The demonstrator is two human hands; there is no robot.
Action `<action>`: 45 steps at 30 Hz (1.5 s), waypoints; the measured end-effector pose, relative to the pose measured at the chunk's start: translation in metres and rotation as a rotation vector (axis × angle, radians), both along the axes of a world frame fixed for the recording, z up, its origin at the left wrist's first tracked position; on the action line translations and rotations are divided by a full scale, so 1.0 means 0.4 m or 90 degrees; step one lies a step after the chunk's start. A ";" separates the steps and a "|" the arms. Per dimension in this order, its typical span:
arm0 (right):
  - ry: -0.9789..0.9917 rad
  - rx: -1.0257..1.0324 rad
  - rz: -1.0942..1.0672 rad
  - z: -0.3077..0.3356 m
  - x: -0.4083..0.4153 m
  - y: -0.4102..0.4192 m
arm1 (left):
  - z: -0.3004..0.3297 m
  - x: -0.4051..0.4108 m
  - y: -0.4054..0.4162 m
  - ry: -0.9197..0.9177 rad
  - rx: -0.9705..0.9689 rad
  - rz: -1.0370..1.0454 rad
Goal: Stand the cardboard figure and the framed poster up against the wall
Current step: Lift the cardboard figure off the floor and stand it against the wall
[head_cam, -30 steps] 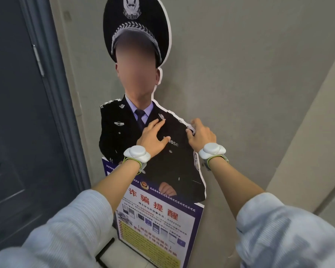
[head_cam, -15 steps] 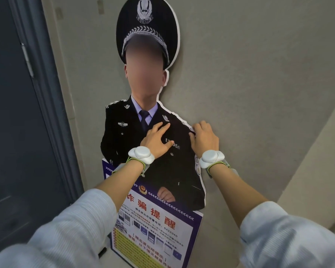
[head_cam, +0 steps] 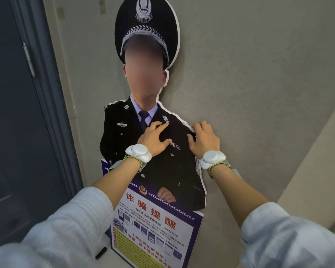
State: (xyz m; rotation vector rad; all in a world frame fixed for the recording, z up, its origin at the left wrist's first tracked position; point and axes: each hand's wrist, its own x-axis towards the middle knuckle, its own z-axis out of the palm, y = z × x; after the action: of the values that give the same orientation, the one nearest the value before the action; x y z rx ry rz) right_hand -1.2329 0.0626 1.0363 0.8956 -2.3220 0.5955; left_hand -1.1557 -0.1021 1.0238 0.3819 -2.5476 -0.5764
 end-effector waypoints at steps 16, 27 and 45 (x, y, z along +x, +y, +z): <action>-0.003 0.013 -0.008 0.005 0.053 -0.004 | 0.003 0.063 -0.009 -0.007 0.002 0.033; -0.007 0.029 0.051 -0.006 0.176 -0.070 | -0.023 0.229 -0.063 -0.009 -0.009 0.127; -0.146 0.168 0.238 -0.292 0.664 -0.343 | -0.317 0.850 -0.241 -0.171 0.047 0.304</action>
State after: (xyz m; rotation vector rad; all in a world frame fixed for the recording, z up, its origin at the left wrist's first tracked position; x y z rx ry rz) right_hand -0.9671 -0.0745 0.9196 1.4737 -2.4933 0.5742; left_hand -0.8156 -0.1983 0.8970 1.1201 -2.5475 -0.4593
